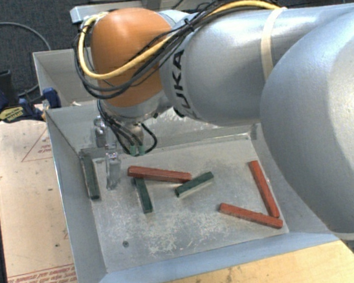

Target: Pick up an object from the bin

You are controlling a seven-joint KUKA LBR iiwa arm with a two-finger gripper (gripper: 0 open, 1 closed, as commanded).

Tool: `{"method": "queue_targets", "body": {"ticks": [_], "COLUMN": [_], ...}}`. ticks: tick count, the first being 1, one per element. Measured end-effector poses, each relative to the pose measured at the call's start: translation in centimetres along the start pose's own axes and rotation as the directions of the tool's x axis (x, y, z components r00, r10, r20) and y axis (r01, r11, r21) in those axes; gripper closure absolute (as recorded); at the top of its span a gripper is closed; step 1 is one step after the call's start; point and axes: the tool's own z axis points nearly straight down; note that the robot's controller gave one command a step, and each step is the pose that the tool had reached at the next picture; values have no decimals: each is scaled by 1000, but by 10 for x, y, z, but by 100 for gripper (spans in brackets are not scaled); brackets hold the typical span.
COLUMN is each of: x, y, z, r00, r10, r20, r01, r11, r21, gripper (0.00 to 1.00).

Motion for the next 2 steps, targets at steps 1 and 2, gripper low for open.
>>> {"method": "queue_targets", "body": {"ticks": [1,2], "x": [-1,-25], "y": [-80,-167], "z": [110,139], "r00": [923,934], "r10": [-386,-358], "r20": [-3,0], "r01": [386,358], "r11": [923,934], "r21": [1,3], "gripper": [0,0]}}
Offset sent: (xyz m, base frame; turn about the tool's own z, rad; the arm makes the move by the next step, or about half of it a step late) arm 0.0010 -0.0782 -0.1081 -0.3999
